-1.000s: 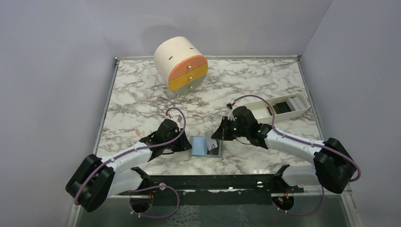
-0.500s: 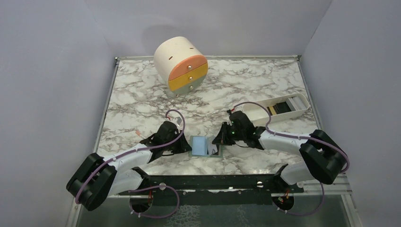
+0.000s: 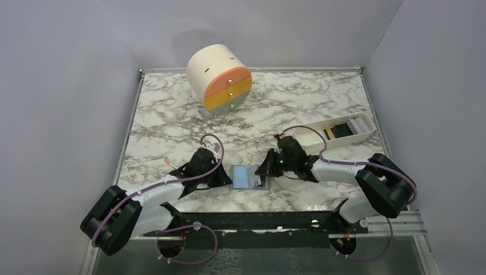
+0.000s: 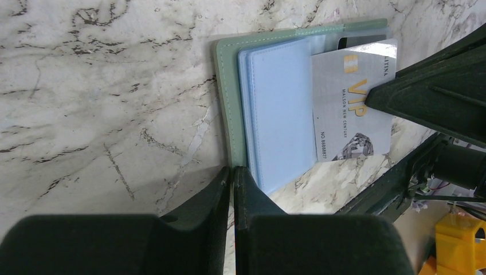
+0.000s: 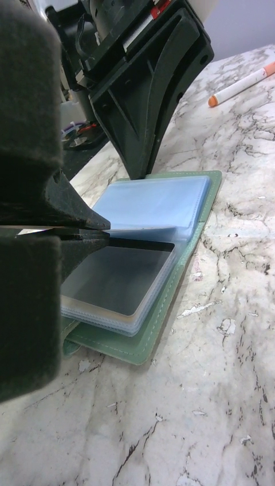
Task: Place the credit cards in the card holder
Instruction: Insert the credit card into the card holder.
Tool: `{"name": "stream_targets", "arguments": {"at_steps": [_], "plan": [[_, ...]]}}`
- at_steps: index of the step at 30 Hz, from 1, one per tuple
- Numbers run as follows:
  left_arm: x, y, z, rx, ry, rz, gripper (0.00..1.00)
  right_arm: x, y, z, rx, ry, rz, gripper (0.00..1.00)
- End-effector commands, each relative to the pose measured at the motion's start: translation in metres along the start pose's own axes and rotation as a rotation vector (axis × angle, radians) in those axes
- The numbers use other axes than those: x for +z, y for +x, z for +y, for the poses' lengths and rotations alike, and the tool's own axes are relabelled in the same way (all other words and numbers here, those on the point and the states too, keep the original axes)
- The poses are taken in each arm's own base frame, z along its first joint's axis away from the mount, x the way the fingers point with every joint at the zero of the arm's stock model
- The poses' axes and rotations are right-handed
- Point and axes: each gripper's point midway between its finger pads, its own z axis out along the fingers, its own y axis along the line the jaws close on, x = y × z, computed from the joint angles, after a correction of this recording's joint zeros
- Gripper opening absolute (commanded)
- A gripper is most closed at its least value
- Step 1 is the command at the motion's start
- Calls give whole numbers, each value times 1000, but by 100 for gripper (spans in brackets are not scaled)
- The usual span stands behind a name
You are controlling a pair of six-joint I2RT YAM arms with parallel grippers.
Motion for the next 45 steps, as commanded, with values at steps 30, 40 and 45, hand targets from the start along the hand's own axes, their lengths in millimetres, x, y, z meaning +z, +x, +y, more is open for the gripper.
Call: {"name": "stream_targets", "arguments": {"at_steps": [30, 40, 45], "plan": [[2, 12, 3, -47, 32, 20, 0, 12, 2, 2, 17, -100, -48, 1], [1, 16, 5, -62, 37, 18, 0, 15, 3, -7, 12, -61, -50, 14], [0, 15, 5, -66, 39, 14, 0, 10, 3, -23, -24, 52, -37, 26]]}}
